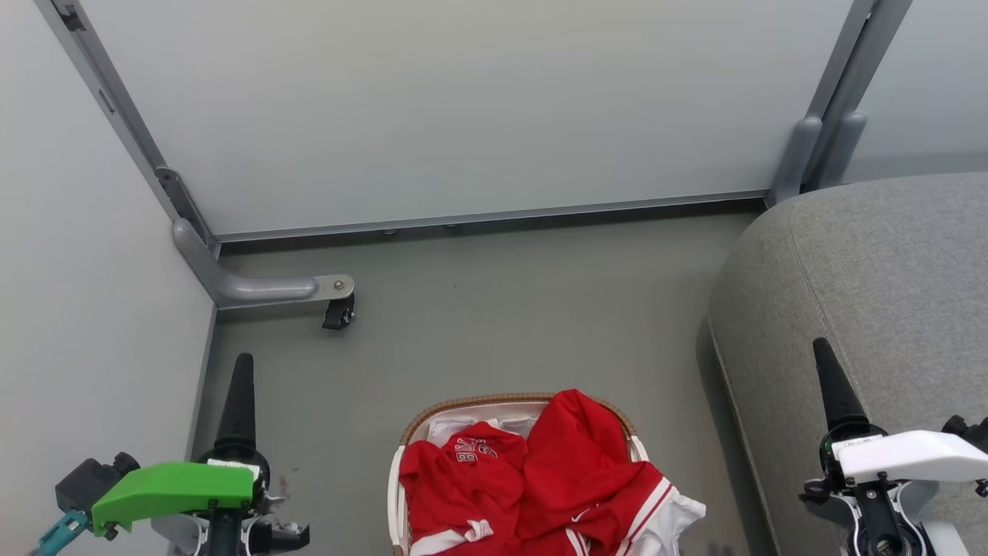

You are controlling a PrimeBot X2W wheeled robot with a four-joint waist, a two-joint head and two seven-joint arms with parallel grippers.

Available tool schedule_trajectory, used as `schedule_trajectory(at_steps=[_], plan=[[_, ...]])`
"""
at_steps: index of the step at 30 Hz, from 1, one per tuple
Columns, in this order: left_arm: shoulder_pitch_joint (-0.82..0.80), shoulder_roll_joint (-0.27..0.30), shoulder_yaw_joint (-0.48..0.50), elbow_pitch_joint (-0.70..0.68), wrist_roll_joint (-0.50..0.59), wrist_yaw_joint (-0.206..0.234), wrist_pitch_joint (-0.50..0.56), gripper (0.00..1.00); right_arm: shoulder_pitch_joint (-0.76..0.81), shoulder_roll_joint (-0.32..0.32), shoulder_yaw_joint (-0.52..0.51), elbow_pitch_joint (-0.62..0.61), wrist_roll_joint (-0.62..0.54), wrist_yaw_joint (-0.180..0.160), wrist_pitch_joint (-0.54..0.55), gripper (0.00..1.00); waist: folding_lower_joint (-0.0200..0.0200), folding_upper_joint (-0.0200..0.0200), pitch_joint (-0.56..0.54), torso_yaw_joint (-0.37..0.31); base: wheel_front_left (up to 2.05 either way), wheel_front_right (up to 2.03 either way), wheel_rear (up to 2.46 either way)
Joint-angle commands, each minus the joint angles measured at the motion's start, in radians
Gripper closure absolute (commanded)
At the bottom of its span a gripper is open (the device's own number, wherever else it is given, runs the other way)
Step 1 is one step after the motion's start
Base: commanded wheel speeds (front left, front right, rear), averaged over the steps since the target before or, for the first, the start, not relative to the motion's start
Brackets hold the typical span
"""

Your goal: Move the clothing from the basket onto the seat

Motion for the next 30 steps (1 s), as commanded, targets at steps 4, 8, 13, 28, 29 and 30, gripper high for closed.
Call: schedule_trajectory(at_steps=[4, 8, 13, 28, 29, 30], plan=[[-0.025, 0.006, -0.007, -0.035, 0.103, 0.003, -0.023, 0.0, -0.008, -0.009, 0.006, -0.041, -0.12, 0.0, -0.023, 0.0, 0.0, 0.0, 0.002, 0.0, 0.0, 0.0, 0.0], [-0.019, 0.006, -0.022, -0.049, 0.179, 0.007, -0.038, 0.0, -0.004, -0.01, 0.016, -0.057, -0.214, 0.0, -0.039, 0.0, 0.0, 0.0, 0.004, 0.0, 0.0, 0.0, 0.0], [-0.008, 0.007, -0.04, -0.058, 0.266, 0.011, -0.054, 0.0, 0.002, -0.01, 0.019, -0.064, -0.3, 0.0, -0.055, 0.0, 0.0, 0.0, 0.007, 0.001, 0.0, 0.0, 0.0], [0.004, 0.008, -0.084, -0.036, 0.508, 0.021, -0.102, 0.0, 0.016, -0.013, 0.028, -0.062, -0.536, 0.0, -0.103, 0.0, 0.0, 0.0, 0.009, 0.002, 0.0, 0.0, 0.0], [0.005, 0.008, -0.085, -0.032, 0.52, 0.022, -0.105, 0.0, 0.017, -0.013, 0.028, -0.061, -0.546, 0.0, -0.106, 0.0, 0.0, 0.0, 0.009, 0.002, 0.0, 0.0, 0.0], [0.007, 0.008, -0.087, -0.027, 0.534, 0.022, -0.108, 0.0, 0.017, -0.013, 0.029, -0.061, -0.557, 0.0, -0.109, 0.0, 0.0, 0.0, 0.009, 0.002, 0.0, 0.0, 0.0]])
